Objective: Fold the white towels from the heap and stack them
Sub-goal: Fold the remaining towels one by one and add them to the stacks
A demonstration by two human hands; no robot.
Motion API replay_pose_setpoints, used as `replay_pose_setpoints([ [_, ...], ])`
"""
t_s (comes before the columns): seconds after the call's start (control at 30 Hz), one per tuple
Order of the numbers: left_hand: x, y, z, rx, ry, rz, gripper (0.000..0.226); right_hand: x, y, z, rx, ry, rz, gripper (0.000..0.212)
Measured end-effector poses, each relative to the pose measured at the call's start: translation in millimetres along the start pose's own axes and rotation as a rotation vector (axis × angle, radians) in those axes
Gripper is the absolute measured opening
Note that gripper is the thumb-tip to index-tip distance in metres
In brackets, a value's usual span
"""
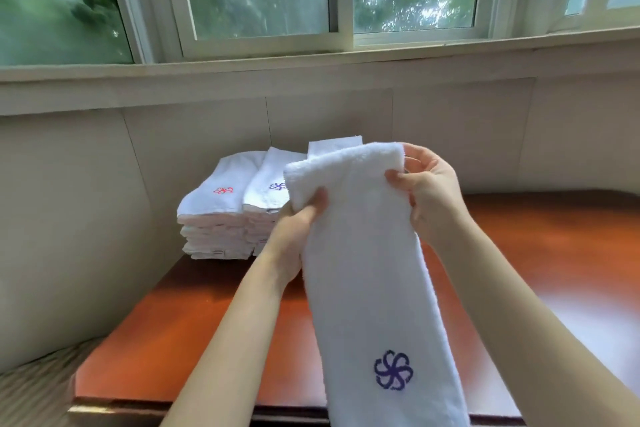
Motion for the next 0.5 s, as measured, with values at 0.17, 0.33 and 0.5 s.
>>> replay_pose_setpoints([
  [0.17,13.6,29.8,9.3,0.031,0.065,-0.1,0.026,9.6,23.3,-15.7,0.204,-0.321,-0.228,0.035],
  [0.33,23.0,50.2,22.0,-0.03,0.078,-0.141,0.02,29.1,43.3,-28.2,0.304,-0.299,-0.246,0.033],
  [0.5,24.4,72.2,42.3,-0.095,0.127,-0.197,0.013,34.4,23.4,-54.0,0.344,-0.226,-0.125,0.032],
])
Point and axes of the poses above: each hand's wrist, its own x-axis away from the middle knuckle, its own z-axis out of the back of the hand, y = z × x, the point moved 4 cm from there along -x, towards the middle knuckle, and after that the axes turned 1 degree about -y, right-handed, at the moved point
